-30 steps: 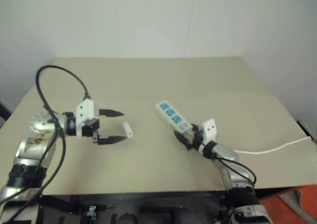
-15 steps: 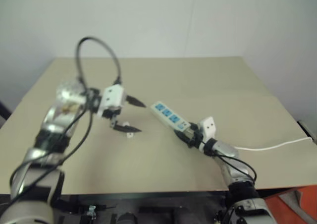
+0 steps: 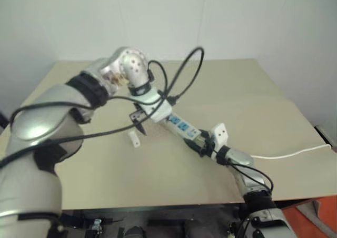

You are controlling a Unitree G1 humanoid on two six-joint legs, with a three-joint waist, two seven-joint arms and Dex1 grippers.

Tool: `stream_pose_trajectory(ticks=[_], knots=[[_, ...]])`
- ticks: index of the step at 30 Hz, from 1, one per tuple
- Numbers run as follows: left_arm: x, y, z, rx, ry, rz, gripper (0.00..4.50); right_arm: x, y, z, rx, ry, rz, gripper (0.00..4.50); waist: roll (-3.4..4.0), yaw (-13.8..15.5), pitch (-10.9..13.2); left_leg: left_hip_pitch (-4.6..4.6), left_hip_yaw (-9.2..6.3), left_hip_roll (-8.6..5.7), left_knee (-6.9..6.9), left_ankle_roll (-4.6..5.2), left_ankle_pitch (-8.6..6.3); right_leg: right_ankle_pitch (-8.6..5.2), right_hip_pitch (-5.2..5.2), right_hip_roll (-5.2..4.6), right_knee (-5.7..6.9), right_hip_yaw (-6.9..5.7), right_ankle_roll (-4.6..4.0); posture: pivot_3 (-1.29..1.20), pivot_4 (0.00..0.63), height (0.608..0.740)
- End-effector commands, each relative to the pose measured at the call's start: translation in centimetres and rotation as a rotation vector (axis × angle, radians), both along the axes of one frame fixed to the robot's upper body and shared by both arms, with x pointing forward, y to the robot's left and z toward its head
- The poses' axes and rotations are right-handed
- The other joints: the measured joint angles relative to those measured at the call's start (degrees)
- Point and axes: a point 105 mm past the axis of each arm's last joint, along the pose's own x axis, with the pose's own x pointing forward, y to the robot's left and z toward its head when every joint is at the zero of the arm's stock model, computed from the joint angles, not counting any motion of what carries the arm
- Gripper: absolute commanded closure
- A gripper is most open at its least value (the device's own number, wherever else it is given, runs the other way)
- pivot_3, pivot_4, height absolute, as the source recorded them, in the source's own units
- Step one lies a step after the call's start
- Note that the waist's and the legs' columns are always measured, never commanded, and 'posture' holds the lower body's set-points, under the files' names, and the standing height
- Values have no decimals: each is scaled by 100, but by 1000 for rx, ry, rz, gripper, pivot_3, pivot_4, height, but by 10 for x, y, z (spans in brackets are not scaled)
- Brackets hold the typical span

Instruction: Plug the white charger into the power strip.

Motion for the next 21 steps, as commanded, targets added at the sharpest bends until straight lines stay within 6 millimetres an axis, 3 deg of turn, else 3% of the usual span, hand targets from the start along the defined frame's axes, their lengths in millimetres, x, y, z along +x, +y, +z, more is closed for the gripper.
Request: stream_pose_trajectory(ticks=[1,10,15,21], knots=[[3,3,-1,78,-44,-73,0,-6,5,-23,-42,91,20,1079,-1,0,0,-3,-1,0,1,0,0,0,-1,0,-1,-1,0,0,150,740],[-2,18,-29,78,33,-115,0,-8,4,-23,-43,94,18,1079,-1,4,0,-2,-1,0,7,2,-1,0,-1,0,4,2,-1,0,150,740],[2,32,-35,152,10,-125,0,-9,4,-24,-53,99,20,1079,-1,14,0,-6,-2,-1,8,4,-2,0,-1,0,0,1,-1,0,150,740],[6,34,-43,167,9,-107,0,-10,3,-25,-61,103,24,1079,-1,17,0,-5,-2,-1,12,7,-4,0,1,0,1,0,-1,0,150,740]])
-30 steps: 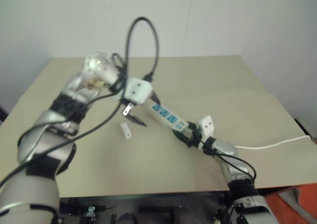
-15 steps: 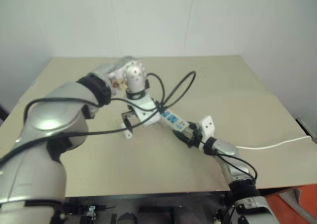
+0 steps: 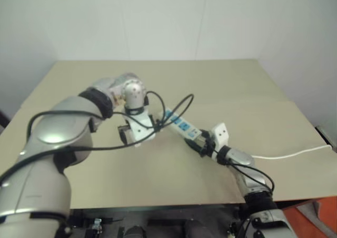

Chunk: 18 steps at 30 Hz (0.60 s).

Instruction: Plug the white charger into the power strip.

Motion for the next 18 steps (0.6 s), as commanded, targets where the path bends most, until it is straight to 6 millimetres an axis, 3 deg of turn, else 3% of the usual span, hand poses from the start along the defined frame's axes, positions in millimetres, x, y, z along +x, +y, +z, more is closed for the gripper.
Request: stream_pose_trajectory(ticks=[1,18], knots=[[2,2,1,2,-14,0,0,-9,4,-26,-57,97,30,1079,0,-2,0,0,0,0,0,0,0,0,0,0,0,0,0,0,150,740],[13,7,-13,73,-91,-21,0,-16,-8,-33,-103,112,14,1079,-1,130,0,-7,0,-2,2,14,-8,0,0,-1,-10,-1,0,0,150,740]])
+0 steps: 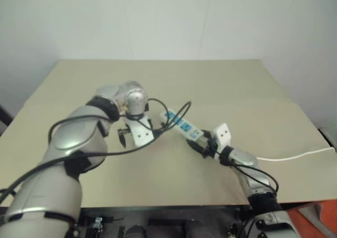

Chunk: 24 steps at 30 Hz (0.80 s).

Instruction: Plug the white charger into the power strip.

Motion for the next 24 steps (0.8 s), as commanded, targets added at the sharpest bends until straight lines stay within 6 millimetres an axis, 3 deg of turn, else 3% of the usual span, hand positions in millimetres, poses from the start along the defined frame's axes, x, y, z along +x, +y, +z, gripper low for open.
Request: stream_pose_trajectory(ticks=[1,24], knots=[[6,-1,1,-15,-56,-17,0,-11,1,-34,-56,125,11,1079,0,13,0,0,0,0,0,1,0,0,0,0,0,0,0,0,150,740],[13,-3,-13,-9,-106,-20,0,-9,1,-38,-69,127,-6,1079,-1,14,-1,7,0,0,5,1,-1,0,6,0,12,-1,0,0,150,740]])
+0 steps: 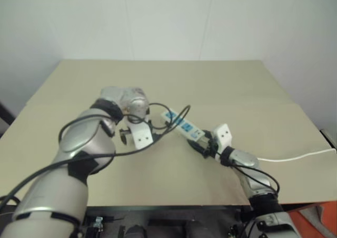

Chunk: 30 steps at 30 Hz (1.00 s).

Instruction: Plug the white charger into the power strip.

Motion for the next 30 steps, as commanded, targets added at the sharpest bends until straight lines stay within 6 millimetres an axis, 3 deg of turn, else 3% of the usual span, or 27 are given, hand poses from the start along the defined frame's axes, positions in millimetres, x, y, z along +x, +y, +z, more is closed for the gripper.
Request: stream_pose_trajectory(ticks=[1,4,16,23,28,30], knots=[[0,1,-2,-11,-2,7,0,-10,1,-35,-61,122,9,1079,0,-2,0,2,0,0,0,0,0,0,1,0,1,0,0,0,150,740],[1,2,-4,-9,-5,15,0,-10,1,-36,-65,121,9,1079,0,-1,0,5,0,0,0,0,0,0,3,0,3,0,0,0,150,740],[2,0,-11,-39,-3,59,3492,-8,0,-35,-64,123,4,1079,-1,-2,-2,7,-1,0,5,0,0,0,8,0,6,-1,0,0,150,740],[8,-4,-1,-100,-46,59,3490,-7,-1,-34,-76,117,9,1079,-2,2,-4,15,-1,0,8,0,0,0,15,0,12,-1,1,0,150,740],[8,-24,42,-301,-49,68,3490,-7,0,-30,-112,88,71,1079,-2,0,-4,10,-1,0,14,0,0,0,13,0,9,-3,1,0,150,740],[3,-35,67,-456,-6,93,3490,-5,2,-26,-122,76,112,1079,-2,-6,-4,8,-2,0,14,0,0,0,13,0,7,-6,1,0,150,740]])
